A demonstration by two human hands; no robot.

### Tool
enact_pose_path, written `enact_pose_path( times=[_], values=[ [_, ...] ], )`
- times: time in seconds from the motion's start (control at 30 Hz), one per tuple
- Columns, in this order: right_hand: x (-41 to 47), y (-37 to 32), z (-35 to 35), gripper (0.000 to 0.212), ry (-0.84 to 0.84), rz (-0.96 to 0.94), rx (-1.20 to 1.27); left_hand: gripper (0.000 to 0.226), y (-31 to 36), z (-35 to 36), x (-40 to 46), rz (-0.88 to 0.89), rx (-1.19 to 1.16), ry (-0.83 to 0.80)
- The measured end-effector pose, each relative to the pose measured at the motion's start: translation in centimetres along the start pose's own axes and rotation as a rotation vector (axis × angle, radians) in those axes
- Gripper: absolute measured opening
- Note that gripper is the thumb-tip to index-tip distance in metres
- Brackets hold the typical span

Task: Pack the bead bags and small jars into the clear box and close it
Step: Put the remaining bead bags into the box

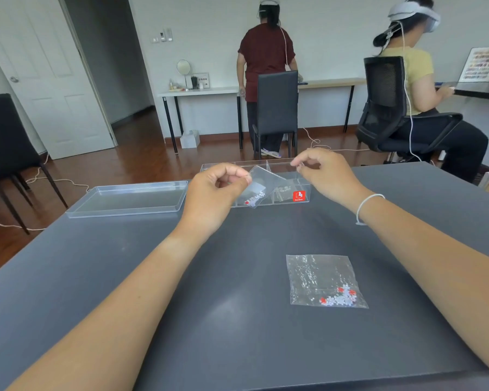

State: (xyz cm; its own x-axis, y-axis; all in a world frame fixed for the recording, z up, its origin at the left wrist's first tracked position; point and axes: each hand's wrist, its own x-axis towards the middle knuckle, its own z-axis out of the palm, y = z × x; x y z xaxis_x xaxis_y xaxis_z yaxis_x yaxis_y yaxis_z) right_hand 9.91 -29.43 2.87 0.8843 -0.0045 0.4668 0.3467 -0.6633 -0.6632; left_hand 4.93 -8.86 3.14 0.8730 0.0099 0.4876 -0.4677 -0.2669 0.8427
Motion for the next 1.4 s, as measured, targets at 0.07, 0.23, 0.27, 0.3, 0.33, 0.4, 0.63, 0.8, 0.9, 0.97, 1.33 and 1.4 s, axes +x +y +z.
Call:
enact_pose_path(
  times=[0.07, 0.23, 0.27, 0.3, 0.33, 0.4, 0.63, 0.8, 0.9, 0.97, 1.33, 1.4],
  values=[
    [-1.0, 0.1, -0.8, 0.015, -0.016, -0.017, -0.023, 0.018, 0.0, -0.1, 0.0, 0.001, -0.001, 0.015],
    [-4.5, -0.2, -2.6, 0.014, -0.155, -0.066, 0.014, 0.017, 0.3, -0.1, 0.2, -0.001, -0.025, 0.030],
    [-5.2, -0.4, -2.8, 0.015, -0.203, -0.078, 0.033, 0.017, 0.4, 0.0, 0.2, -0.009, -0.036, 0.036],
    [-5.7, -0.5, -2.9, 0.014, -0.257, -0.085, 0.045, 0.017, 0.4, 0.0, 0.3, -0.018, -0.041, 0.041],
    [-6.2, -0.5, -3.0, 0.011, -0.314, -0.080, 0.056, 0.017, 0.5, 0.1, 0.4, -0.027, -0.044, 0.044],
    [-7.0, -0.7, -3.0, 0.003, -0.447, -0.049, 0.071, 0.017, 0.7, 0.1, 0.8, -0.036, -0.050, 0.047],
    [-8.1, -1.7, -2.5, 0.023, -0.753, -0.103, -0.038, 0.017, 1.6, 1.0, 2.6, -0.082, -0.041, 0.060],
    [-8.5, -2.2, -2.5, 0.025, -0.791, -0.129, -0.078, 0.016, 2.7, 2.2, 4.3, -0.136, -0.021, 0.034],
    [-8.5, -2.4, -2.3, 0.024, -0.805, -0.142, -0.070, 0.019, 3.1, 3.0, 5.1, -0.166, -0.007, 0.041],
    [-8.6, -2.5, -2.3, 0.022, -0.816, -0.155, -0.050, 0.020, 3.0, 3.8, 5.4, -0.170, -0.001, 0.033],
    [-8.6, -2.7, -2.3, 0.020, -0.797, -0.166, -0.007, 0.022, 1.9, 5.8, 7.3, -0.228, 0.122, 0.030],
    [-8.5, -2.7, -2.3, 0.021, -0.790, -0.167, 0.001, 0.022, 1.6, 5.9, 7.8, -0.246, 0.157, 0.013]
  ],
)
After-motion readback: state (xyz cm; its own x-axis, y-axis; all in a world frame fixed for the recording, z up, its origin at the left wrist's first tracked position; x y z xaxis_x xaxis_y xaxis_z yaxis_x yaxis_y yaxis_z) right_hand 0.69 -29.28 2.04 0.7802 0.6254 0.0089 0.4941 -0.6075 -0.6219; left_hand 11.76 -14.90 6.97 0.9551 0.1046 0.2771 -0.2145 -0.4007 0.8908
